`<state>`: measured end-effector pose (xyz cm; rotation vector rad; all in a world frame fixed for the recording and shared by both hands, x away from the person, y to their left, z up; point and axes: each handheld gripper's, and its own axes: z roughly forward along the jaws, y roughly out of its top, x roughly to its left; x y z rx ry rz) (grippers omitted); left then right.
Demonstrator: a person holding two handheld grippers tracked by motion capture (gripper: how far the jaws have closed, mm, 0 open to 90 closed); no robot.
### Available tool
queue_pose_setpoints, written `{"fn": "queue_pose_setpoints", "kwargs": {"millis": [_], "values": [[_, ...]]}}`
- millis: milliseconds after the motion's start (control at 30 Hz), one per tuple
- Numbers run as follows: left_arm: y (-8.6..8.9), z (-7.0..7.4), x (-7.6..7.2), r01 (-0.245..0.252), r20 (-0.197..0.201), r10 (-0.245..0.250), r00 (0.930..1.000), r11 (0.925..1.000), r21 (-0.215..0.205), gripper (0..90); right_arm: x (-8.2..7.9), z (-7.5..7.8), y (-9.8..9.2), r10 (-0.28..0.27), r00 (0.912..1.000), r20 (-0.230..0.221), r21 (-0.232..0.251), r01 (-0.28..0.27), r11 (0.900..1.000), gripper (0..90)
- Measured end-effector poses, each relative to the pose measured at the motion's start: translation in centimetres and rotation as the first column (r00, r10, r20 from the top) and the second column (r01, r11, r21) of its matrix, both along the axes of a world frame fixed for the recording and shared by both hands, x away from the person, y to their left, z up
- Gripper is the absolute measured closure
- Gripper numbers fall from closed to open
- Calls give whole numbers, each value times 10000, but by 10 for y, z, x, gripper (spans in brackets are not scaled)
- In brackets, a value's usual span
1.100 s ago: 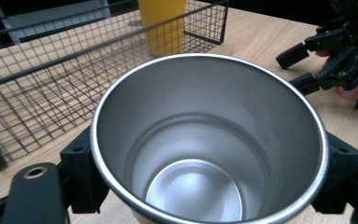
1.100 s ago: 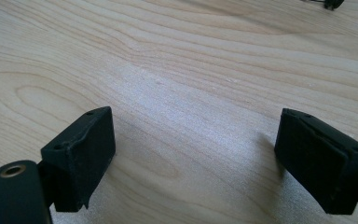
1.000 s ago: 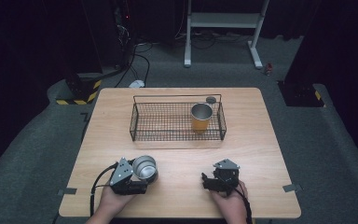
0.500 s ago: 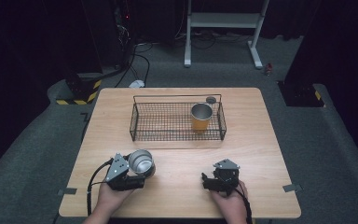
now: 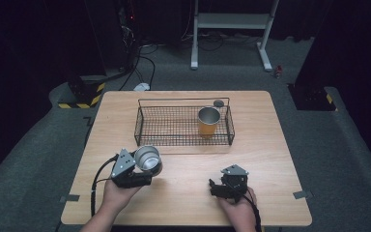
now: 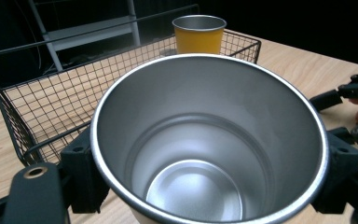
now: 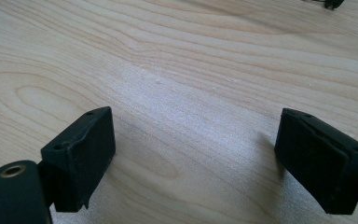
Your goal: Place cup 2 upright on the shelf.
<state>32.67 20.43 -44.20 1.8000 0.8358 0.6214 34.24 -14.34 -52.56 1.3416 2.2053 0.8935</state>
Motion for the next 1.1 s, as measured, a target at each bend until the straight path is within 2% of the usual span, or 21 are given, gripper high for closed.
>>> {"fn": "queue_pose_setpoints", "kwargs": {"millis": [333,400,500,700,867,1000,1100], "values": [[-17,13,22,-243,-53,242,9997,9995,-179,187,0,0,0,19,10000,-32,8,-19,10000,118],[-20,15,27,-376,-137,373,9992,9991,-200,187,0,0,-3,255,9997,-19,-12,-255,9997,118],[-23,19,33,-564,-190,559,9983,9980,-292,187,-1,0,-4,297,9996,-3,-20,-297,9996,118],[-30,28,46,-782,-125,780,9969,9968,-179,187,-1,0,-4,434,9990,108,-175,-432,9989,118],[-33,34,56,-921,-70,920,9957,9957,-109,187,1,0,-7,585,9983,-29,-78,-585,9983,110],[-31,35,63,-1135,-224,1129,9934,9930,-313,188,2,0,-8,669,9977,-51,-54,-670,9977,108],[-30,38,66,-1286,-122,1283,9917,9913,-275,188,2,0,-8,664,9978,-48,-47,-665,9978,108]]}}
